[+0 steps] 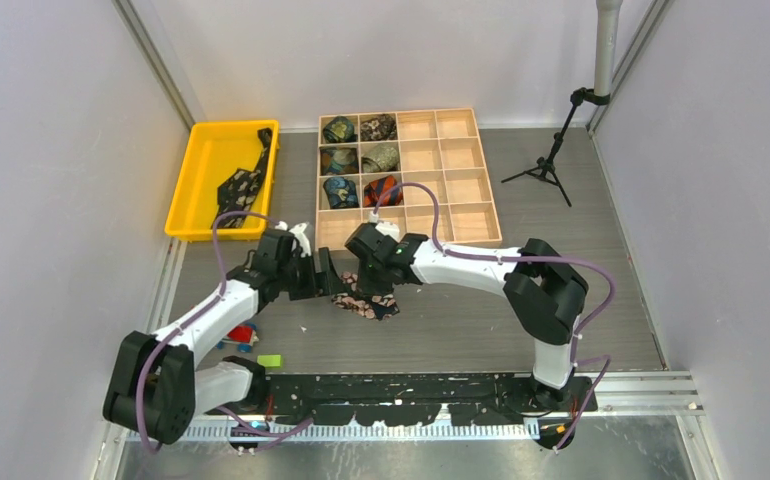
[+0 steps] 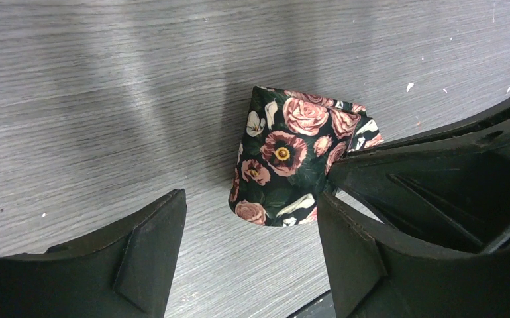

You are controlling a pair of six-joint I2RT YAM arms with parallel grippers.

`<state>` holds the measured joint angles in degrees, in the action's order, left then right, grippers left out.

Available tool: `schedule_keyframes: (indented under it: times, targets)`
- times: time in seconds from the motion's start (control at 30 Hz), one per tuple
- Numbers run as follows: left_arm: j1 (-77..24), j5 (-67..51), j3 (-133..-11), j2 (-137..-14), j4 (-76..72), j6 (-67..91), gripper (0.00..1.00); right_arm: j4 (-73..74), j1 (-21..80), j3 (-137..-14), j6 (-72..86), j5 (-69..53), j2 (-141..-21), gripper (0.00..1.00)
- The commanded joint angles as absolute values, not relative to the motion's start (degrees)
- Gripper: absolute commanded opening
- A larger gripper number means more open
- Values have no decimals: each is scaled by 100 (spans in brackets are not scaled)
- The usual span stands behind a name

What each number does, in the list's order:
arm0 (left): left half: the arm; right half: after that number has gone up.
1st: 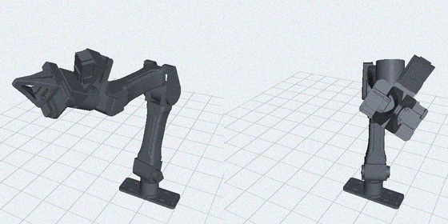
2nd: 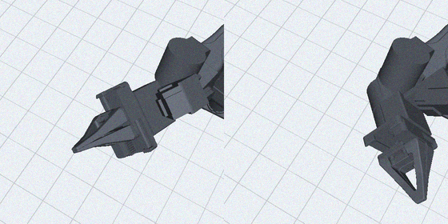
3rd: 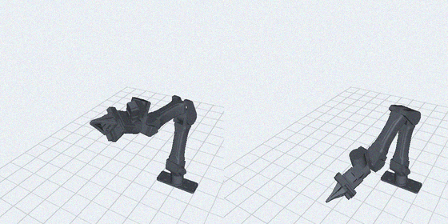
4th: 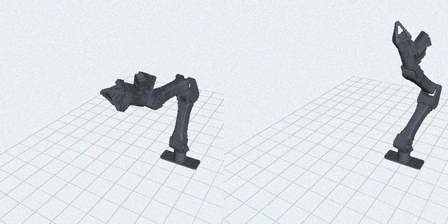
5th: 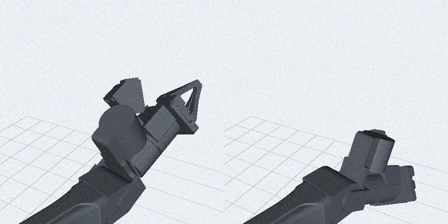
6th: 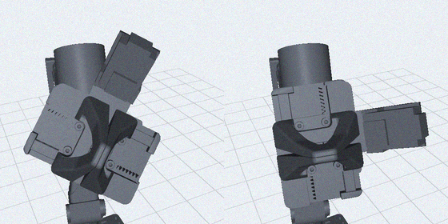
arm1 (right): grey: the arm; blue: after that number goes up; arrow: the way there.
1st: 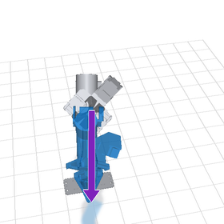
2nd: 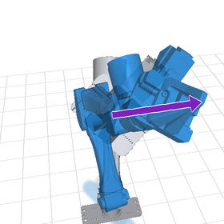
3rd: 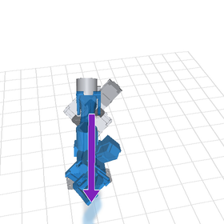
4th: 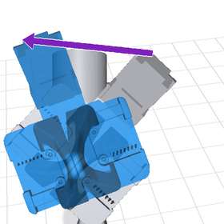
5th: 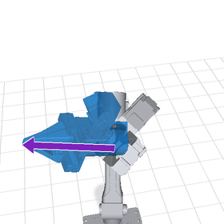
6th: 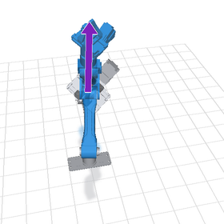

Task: Roll the ties
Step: Roll the tie at the center of the board.

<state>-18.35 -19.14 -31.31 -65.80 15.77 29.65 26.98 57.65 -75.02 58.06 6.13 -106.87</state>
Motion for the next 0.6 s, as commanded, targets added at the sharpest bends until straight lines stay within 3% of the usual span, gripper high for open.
schedule_keyframes:
  times: [0.0, 0.57]
  targets:
    - [-1811, -2219, -3021, -6750, 930, 2990, 73, 2634, 5757, -7433, 5862, 777, -10418, 24]
    - [-1841, -2907, -2991, -7498, 352, 3128, 69, 2499, 5748, -7047, 5941, 813, -10391, 23]
